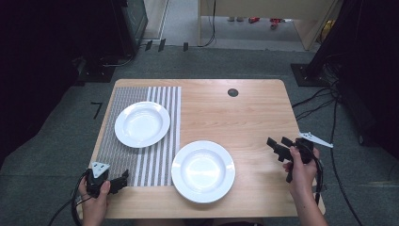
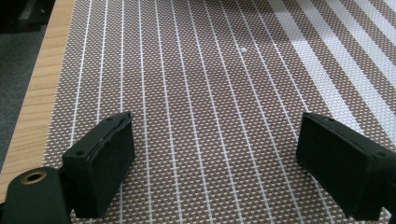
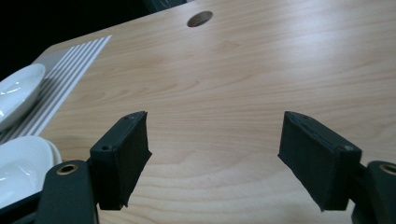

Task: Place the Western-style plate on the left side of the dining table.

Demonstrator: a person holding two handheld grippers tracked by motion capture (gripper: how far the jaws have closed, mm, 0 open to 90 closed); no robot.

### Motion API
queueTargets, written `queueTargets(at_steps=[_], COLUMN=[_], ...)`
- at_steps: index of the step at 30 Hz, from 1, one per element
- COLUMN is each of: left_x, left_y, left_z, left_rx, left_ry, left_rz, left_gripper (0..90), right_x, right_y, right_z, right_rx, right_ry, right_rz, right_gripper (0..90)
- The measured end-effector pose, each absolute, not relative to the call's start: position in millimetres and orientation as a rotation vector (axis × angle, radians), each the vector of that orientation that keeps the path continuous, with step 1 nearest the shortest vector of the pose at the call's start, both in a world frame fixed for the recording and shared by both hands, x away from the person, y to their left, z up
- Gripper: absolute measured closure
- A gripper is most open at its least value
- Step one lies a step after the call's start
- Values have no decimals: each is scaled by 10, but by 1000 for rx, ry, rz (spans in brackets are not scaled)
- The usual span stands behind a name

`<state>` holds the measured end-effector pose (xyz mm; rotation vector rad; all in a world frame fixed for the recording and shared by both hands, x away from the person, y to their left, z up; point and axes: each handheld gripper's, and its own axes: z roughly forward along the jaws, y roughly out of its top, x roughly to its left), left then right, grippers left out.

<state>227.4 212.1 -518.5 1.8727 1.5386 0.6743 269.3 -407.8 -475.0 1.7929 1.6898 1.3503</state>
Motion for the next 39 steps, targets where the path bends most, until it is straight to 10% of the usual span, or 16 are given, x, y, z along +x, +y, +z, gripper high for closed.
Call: queueTargets(at_steps=[39], left_x=[2274], left_y=[2121], left_z=[-5185], left_rx=[1872], left_ry=[1539], left_rz=[674], left_gripper=[118], right_x=[1916], right_y=[-4795], right_z=[-5123], right_rx=[1949], right_ry=[1595], right_rz=[1177], right_gripper=[236])
